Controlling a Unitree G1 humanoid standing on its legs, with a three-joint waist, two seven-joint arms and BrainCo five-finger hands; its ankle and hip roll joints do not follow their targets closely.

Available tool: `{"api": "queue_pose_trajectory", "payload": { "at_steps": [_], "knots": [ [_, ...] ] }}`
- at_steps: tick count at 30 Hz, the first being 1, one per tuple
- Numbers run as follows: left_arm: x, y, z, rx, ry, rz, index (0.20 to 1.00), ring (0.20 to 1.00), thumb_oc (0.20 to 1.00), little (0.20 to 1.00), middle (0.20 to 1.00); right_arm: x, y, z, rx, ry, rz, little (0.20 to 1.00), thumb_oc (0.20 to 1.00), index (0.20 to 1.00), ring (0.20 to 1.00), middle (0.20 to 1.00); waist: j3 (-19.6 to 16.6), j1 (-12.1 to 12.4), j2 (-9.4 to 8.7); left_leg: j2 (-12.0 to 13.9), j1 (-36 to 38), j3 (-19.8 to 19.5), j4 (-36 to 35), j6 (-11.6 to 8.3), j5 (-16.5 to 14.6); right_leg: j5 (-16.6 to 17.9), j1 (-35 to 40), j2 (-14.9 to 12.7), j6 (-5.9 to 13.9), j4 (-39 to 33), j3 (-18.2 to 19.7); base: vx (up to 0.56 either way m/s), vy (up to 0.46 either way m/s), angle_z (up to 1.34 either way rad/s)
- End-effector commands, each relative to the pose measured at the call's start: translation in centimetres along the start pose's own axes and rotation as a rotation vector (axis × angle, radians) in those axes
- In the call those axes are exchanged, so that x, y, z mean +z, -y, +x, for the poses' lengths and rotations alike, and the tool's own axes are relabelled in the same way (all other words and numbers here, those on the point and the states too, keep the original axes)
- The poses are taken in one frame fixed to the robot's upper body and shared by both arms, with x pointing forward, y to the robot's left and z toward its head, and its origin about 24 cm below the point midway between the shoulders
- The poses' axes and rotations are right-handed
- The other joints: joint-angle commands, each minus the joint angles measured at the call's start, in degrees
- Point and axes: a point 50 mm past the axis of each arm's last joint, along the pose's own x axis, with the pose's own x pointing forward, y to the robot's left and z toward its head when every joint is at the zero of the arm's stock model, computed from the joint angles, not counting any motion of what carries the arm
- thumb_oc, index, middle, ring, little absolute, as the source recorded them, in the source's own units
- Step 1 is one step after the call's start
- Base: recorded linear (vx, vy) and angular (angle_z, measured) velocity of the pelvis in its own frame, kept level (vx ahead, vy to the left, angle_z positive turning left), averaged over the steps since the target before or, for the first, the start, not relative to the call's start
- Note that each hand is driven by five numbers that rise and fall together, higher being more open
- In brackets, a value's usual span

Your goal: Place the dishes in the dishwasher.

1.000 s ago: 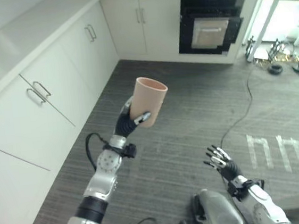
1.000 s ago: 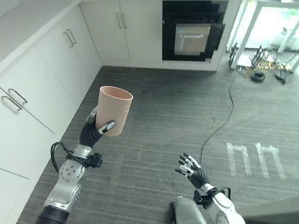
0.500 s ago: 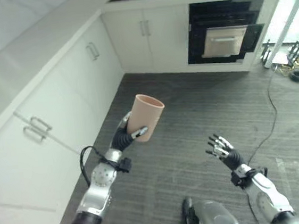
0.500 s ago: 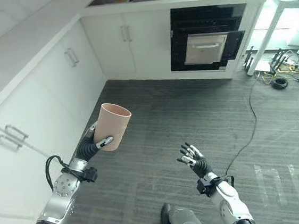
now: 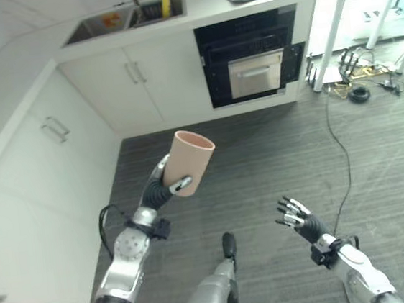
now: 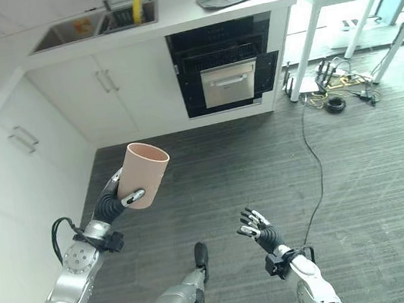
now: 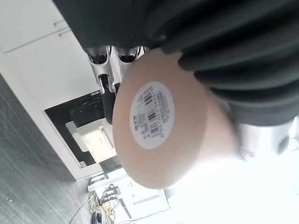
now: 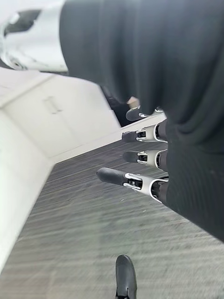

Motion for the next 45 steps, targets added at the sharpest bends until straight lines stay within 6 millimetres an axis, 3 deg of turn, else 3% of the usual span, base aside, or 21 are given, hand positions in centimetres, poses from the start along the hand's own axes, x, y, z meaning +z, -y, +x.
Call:
{"api": "queue_pose_trajectory", "payload": {
  "at_steps": [1,4,5,7,8,10,11,12,13,14,15,16,17,23,25,27,30,33,37,40,45],
  "knots": [
    [3.5,-1.8,1.3,0.053,0.201,0.022,0.2,0.2,0.2,0.2,0.2,3.7,-0.8,1.6,0.069,0.133,-0.059,1.0,1.0,1.0,1.0,1.0,0.0,1.64,1.69,4.46,3.81,-1.28,3.39,-12.18,-1.45,7.26,-9.7,-3.45,0.03,-3.29,-2.93,0.34,0.198,-0.74],
    [3.6,-1.9,1.2,0.047,0.203,0.027,0.2,0.2,0.2,0.2,0.2,3.8,-1.0,1.7,0.073,0.136,-0.047,1.0,1.0,1.0,1.0,1.0,-0.69,1.83,1.67,3.29,5.41,-2.03,4.25,-10.34,-3.59,7.67,-10.52,-3.95,0.52,0.41,-3.33,0.28,0.199,-0.95],
    [3.7,-2.0,1.3,0.041,0.201,0.032,0.2,0.2,0.2,0.2,0.2,3.6,-1.4,1.7,0.077,0.131,-0.043,1.0,1.0,1.0,1.0,1.0,-1.09,1.56,1.34,1.72,7.7,-2.63,3.46,-8.26,-5.02,11.51,-12.57,-4.83,2.28,6.35,-3.24,0.3,0.279,0.06],
    [3.8,-1.9,1.5,0.031,0.204,0.041,0.2,0.2,0.2,0.2,0.2,3.5,-1.8,1.8,0.077,0.139,-0.033,1.0,1.0,1.0,1.0,1.0,-1.25,1.6,1.11,0.74,8.89,-2.75,2.9,-6.81,-6.01,15.37,-14.77,-5.59,4.2,12.7,-3.35,0.23,0.236,0.29],
    [3.8,-1.6,1.5,0.024,0.207,0.054,0.2,0.2,0.2,0.2,0.2,3.4,-2.2,1.9,0.083,0.15,-0.025,1.0,1.0,1.0,1.0,1.0,-0.87,1.43,1.37,-0.01,10.01,-3.54,3.02,-5.37,-7.35,19.75,-18.89,-5.01,6.07,22.64,-2.58,0.21,0.18,0.21],
    [3.9,-1.6,1.6,0.036,0.197,0.051,0.2,0.2,0.2,0.2,0.2,3.0,-2.7,1.9,0.099,0.136,-0.03,1.0,1.0,1.0,1.0,1.0,-0.33,1.2,1.85,-0.01,11.96,-3.93,2.93,-4.6,-8.27,21.5,-23.48,-5.0,7.11,30.86,-4.23,0.21,0.131,0.02],
    [3.9,-1.5,1.6,0.044,0.196,0.047,0.2,0.2,0.2,0.2,0.2,2.8,-2.8,1.9,0.108,0.13,-0.036,1.0,1.0,1.0,1.0,1.0,0.0,1.06,2.27,0.23,13.26,-4.12,2.4,-4.54,-8.43,20.04,-25.38,-6.06,6.41,30.73,-6.1,0.24,0.053,-0.14],
    [4.0,-1.5,1.6,0.052,0.202,0.048,0.2,0.2,0.2,0.2,0.2,3.0,-2.7,1.9,0.117,0.13,-0.049,1.0,1.0,1.0,1.0,1.0,0.84,0.41,3.15,0.94,15.82,-4.5,1.42,-4.78,-8.85,16.45,-28.29,-7.18,4.73,25.48,-8.65,0.25,-0.036,-0.39],
    [4.1,-1.5,1.6,0.05,0.208,0.053,0.2,0.2,0.2,0.2,0.2,3.1,-2.5,1.7,0.115,0.138,-0.052,1.0,1.0,1.0,1.0,1.0,1.47,-0.44,3.13,1.02,17.1,-5.43,1.08,-5.0,-9.41,15.21,-28.98,-7.37,3.78,18.38,-8.39,0.31,-0.153,-0.59],
    [4.2,-1.5,1.7,0.049,0.214,0.058,0.2,0.2,0.2,0.2,0.2,3.3,-2.2,1.5,0.11,0.147,-0.05,1.0,1.0,1.0,1.0,1.0,1.87,-1.36,2.74,1.05,18.39,-6.29,1.04,-5.3,-10.43,16.84,-30.15,-8.86,4.05,8.54,-7.86,0.22,-0.164,-0.43],
    [4.2,-1.5,1.8,0.05,0.215,0.06,0.2,0.2,0.2,0.2,0.2,3.4,-2.1,1.4,0.11,0.147,-0.049,1.0,1.0,1.0,1.0,1.0,2.03,-1.58,2.72,1.16,18.82,-6.46,0.99,-5.38,-10.69,17.52,-30.16,-9.14,4.28,6.86,-7.84,0.25,-0.22,-0.09],
    [4.1,-1.6,1.8,0.061,0.218,0.066,0.2,0.2,0.2,0.2,0.2,3.6,-1.9,1.4,0.116,0.152,-0.048,1.0,1.0,1.0,1.0,1.0,2.59,-2.52,2.4,1.57,20.55,-6.87,0.63,-5.73,-12.18,21.64,-31.63,-10.61,5.76,1.77,-5.99,0.24,-0.219,0.16],
    [4.0,-1.7,1.8,0.068,0.22,0.067,0.2,0.2,0.2,0.2,0.2,3.7,-1.8,1.4,0.126,0.153,-0.051,1.0,1.0,1.0,1.0,1.0,2.89,-3.05,2.42,2.31,21.52,-6.99,0.18,-6.1,-12.91,23.32,-32.55,-11.17,6.55,0.22,-4.2,0.33,-0.411,0.31],
    [3.5,-1.6,1.3,0.106,0.197,0.053,0.2,0.2,0.2,0.2,0.2,4.3,-2.7,2.2,0.185,0.124,-0.07,1.0,1.0,1.0,1.0,1.0,1.3,-1.25,1.65,6.48,20.06,-3.74,2.83,-9.16,-12.77,17.2,-26.01,-10.52,4.86,-1.06,-7.77,0.23,-0.392,0.38],
    [3.7,-1.4,0.9,0.114,0.198,0.045,0.2,0.2,0.2,0.2,0.2,4.8,-2.7,2.2,0.189,0.123,-0.103,1.0,1.0,1.0,1.0,1.0,0.96,-0.76,0.82,7.95,18.52,-2.23,7.41,-10.43,-13.51,14.38,-23.66,-9.4,2.62,-0.72,-9.46,0.28,-0.474,-0.11],
    [4.0,-1.2,1.0,0.108,0.218,0.03,0.2,0.2,0.2,0.2,0.2,5.1,-2.1,2.0,0.176,0.131,-0.109,1.0,1.0,1.0,1.0,1.0,1.54,-0.53,0.2,8.4,14.4,-1.69,16.91,-11.06,-11.35,12.93,-21.92,-8.49,0.61,-0.5,-9.72,0.18,-0.324,0.05],
    [4.3,-1.1,1.4,0.082,0.233,0.013,0.2,0.2,0.2,0.2,0.2,4.7,-1.5,1.7,0.146,0.124,-0.108,1.0,1.0,1.0,1.0,1.0,1.9,-0.75,0.06,9.2,11.12,0.4,22.26,-11.78,-9.53,12.33,-20.85,-8.06,-0.5,-0.63,-10.69,0.16,-0.149,0.02],
    [4.3,-0.8,1.9,0.051,0.238,0.002,0.2,0.2,0.2,0.2,0.2,3.8,-1.0,1.3,0.109,0.124,-0.091,1.0,1.0,1.0,1.0,1.0,1.92,-1.23,1.18,11.12,10.95,4.34,5.42,-13.86,-5.32,11.23,-17.63,-7.56,0.29,-2.42,-13.09,0.26,0.095,0.6],
    [4.3,-0.5,2.5,0.035,0.238,-0.019,0.2,0.2,0.2,0.2,0.2,3.1,-0.4,0.7,0.073,0.117,-0.077,1.0,1.0,1.0,1.0,1.0,1.58,-1.16,1.41,14.25,9.23,7.79,-1.02,-16.38,-0.11,9.72,-13.25,-8.36,1.07,-5.45,-15.95,0.25,0.22,0.31],
    [4.2,-0.7,2.4,0.034,0.23,-0.03,0.2,0.2,0.2,0.2,0.2,2.7,-0.2,0.5,0.064,0.105,-0.084,1.0,1.0,1.0,1.0,1.0,1.08,-0.84,1.58,14.76,10.09,8.88,-1.03,-15.37,-0.48,9.72,-13.14,-9.58,1.47,-4.63,-17.27,0.2,0.356,-0.11],
    [4.0,-0.4,2.8,0.013,0.21,0.003,0.2,0.2,0.2,0.2,0.2,2.3,-0.3,0.4,0.037,0.112,-0.027,1.0,1.0,1.0,1.0,1.0,-0.14,-0.59,1.52,10.89,13.45,7.71,-1.06,-12.65,-4.0,9.74,-13.72,-12.0,3.25,-1.15,-17.56,0.25,0.382,-0.03]
  ]
}}
